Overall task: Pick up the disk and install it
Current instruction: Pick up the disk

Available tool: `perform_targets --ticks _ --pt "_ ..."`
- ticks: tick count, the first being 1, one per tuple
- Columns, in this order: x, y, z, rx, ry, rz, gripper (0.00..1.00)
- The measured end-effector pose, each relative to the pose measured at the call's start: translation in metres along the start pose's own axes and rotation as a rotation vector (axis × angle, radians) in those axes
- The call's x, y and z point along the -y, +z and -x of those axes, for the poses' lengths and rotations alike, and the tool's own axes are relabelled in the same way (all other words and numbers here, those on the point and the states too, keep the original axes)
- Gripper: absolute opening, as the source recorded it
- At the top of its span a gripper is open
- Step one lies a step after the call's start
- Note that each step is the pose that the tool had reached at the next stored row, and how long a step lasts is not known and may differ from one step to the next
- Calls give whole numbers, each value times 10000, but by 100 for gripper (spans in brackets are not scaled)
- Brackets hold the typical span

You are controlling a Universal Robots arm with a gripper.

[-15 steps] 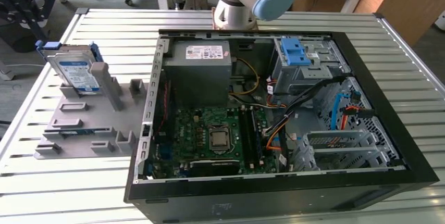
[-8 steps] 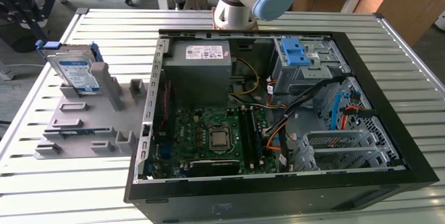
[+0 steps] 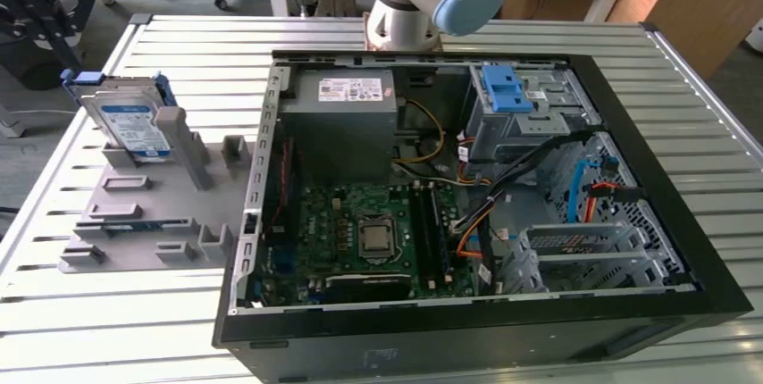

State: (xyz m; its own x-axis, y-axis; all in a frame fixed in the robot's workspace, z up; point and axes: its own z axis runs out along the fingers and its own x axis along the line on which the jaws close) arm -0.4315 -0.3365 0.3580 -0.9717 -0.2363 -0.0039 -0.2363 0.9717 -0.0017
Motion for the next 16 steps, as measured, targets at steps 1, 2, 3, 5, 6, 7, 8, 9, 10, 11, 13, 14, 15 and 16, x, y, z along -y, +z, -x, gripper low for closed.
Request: perform_targets --ticks 1,2,3,5,6,7,8,9,10,11,13,14,15,16 --pt "0 0 0 0 -41 0 11" --pt "0 0 0 0 -79 0 11" --pt "0 0 0 0 -117 0 11" --pt "0 0 0 0 -200 1 11" --pt "0 0 0 0 -238 1 11" --pt "0 0 0 0 -270 1 11" --pt "0 0 0 0 -301 1 11" --pt "0 0 0 0 -334 1 11" --pt "0 0 0 1 -377 1 11" --pt "0 0 0 1 -442 2 11" --pt "0 0 -1 1 -645 3 11" --pt "0 0 -1 1 -786 3 11" --pt "0 1 -1 2 -955 4 11" --pt "0 1 -1 2 -1138 4 11"
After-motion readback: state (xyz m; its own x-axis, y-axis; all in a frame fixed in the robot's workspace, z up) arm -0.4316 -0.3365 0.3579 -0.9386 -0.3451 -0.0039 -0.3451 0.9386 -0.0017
